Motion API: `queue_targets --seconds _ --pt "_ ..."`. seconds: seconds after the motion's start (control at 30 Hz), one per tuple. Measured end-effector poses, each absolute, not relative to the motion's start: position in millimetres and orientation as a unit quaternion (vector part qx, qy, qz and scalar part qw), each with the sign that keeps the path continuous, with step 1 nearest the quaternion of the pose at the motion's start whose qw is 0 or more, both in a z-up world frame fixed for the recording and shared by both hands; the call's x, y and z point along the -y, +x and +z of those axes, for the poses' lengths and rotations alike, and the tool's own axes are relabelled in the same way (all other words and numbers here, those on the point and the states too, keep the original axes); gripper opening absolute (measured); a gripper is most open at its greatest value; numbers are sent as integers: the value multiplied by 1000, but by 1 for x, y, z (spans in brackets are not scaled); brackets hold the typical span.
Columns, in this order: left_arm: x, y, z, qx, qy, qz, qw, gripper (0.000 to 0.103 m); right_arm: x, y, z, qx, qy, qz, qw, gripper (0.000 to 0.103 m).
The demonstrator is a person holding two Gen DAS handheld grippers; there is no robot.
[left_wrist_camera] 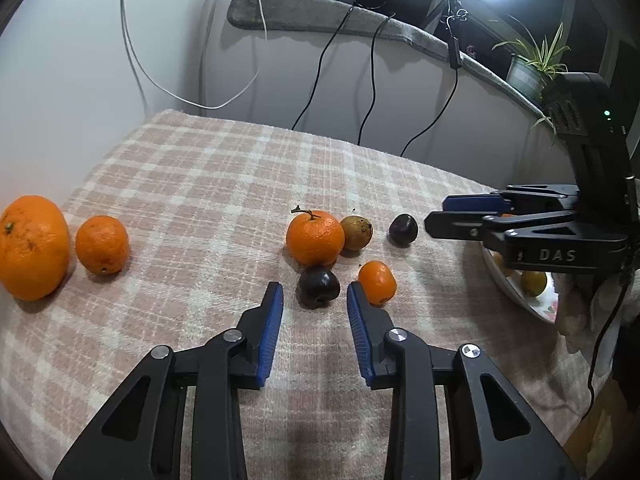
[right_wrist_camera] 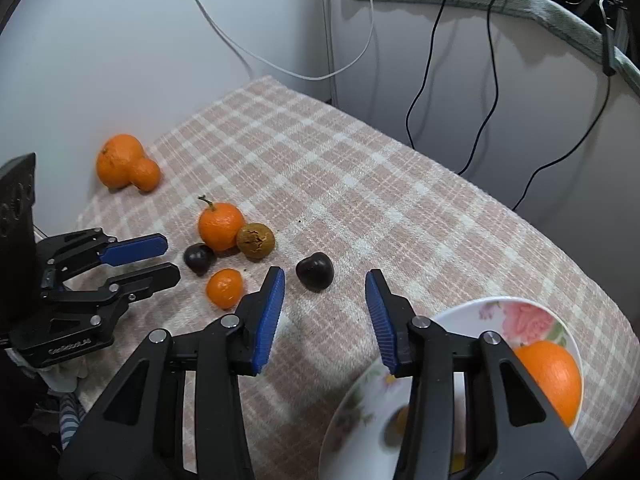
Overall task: Organize fruits
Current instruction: 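Grasp a dark plum with the right gripper while the left gripper grasps another plum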
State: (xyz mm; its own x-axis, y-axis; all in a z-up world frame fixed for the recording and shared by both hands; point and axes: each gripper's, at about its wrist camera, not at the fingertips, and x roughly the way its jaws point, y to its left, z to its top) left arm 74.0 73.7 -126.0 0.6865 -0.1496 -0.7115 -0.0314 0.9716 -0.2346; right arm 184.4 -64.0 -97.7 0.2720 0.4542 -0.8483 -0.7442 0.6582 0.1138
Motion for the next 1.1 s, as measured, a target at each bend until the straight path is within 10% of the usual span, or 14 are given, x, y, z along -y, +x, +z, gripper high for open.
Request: queue_targets --seconds 1.1 --pt "-72 91 -136 -419 -110 -46 900 20 37 196 -120 -495 -190 381 758 25"
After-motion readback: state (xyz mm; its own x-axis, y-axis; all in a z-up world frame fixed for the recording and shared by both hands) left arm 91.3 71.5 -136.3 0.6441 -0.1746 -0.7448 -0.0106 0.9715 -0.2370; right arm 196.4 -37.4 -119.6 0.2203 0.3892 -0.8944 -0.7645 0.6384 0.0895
